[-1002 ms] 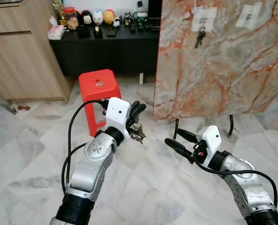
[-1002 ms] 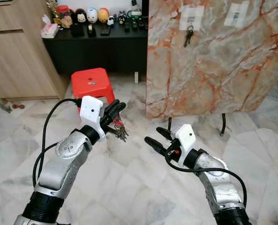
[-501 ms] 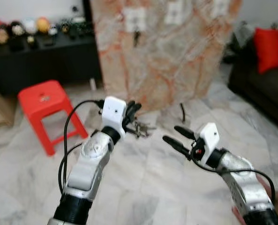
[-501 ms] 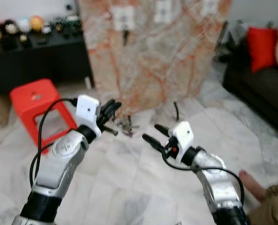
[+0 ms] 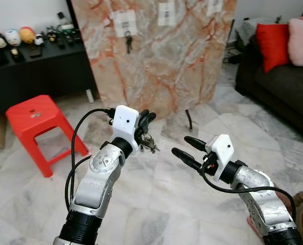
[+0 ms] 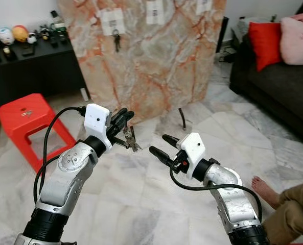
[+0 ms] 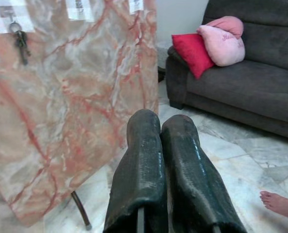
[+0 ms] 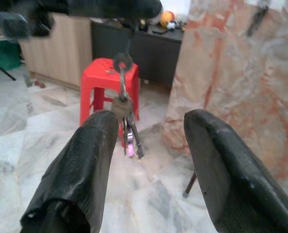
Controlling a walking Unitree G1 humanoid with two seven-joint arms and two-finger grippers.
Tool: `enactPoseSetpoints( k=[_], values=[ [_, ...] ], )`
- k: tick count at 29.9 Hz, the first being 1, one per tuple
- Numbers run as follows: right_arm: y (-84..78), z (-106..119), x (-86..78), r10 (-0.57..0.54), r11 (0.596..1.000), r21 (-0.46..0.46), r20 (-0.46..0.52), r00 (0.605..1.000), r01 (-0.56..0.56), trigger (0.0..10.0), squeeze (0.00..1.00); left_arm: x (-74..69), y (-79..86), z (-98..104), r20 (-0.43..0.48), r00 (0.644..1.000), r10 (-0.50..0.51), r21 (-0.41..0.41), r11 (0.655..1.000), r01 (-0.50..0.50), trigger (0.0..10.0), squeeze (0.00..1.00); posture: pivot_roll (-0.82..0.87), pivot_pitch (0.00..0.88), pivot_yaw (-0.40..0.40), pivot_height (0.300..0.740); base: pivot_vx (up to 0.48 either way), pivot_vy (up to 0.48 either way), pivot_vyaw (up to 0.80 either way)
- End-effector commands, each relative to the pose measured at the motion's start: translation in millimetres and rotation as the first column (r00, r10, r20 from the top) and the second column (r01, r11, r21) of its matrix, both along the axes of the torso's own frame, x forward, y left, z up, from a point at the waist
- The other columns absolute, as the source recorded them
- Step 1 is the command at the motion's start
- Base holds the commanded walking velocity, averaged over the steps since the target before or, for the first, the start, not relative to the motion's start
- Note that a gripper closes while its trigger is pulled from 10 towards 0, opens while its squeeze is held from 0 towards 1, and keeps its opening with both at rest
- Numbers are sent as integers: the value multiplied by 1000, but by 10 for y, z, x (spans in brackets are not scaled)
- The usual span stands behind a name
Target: Hang keys on a hook
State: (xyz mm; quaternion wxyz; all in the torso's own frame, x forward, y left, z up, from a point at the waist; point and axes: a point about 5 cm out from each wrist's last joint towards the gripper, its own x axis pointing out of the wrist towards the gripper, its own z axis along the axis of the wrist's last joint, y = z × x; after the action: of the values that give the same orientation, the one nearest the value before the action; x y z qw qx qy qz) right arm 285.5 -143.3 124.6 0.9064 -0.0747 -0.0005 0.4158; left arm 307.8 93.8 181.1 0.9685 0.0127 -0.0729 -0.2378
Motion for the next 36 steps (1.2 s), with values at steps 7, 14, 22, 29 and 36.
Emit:
enactPoseSetpoints(
  k=[7,14,22,29,36],
  values=[
    [92,83,-5,38,997,-71,41,998,-35,10000,0,-91,-67,181,57,992,-110,-94,989,115,10000,0,-158,68,10,740,0,0,0],
    [-58,42,97,-120,984,-127,56,991,126,10000,0,-88,25,246,50,995,-81,-147,985,88,10000,0,-158,71,11,740,0,0,0],
    [-21,72,114,-128,987,-90,71,989,134,10000,0,-137,-5,271,52,991,-125,-143,981,131,10000,0,-154,71,10,740,0,0,0],
    [40,65,88,-88,993,-74,74,993,94,10000,0,-207,-101,346,67,976,-207,-169,962,215,10000,0,-154,74,12,740,0,0,0],
    [63,96,122,-108,991,-63,100,989,114,10000,0,-256,-154,362,63,963,-260,-167,949,267,10000,0,-155,75,14,740,0,0,0]
  ],
)
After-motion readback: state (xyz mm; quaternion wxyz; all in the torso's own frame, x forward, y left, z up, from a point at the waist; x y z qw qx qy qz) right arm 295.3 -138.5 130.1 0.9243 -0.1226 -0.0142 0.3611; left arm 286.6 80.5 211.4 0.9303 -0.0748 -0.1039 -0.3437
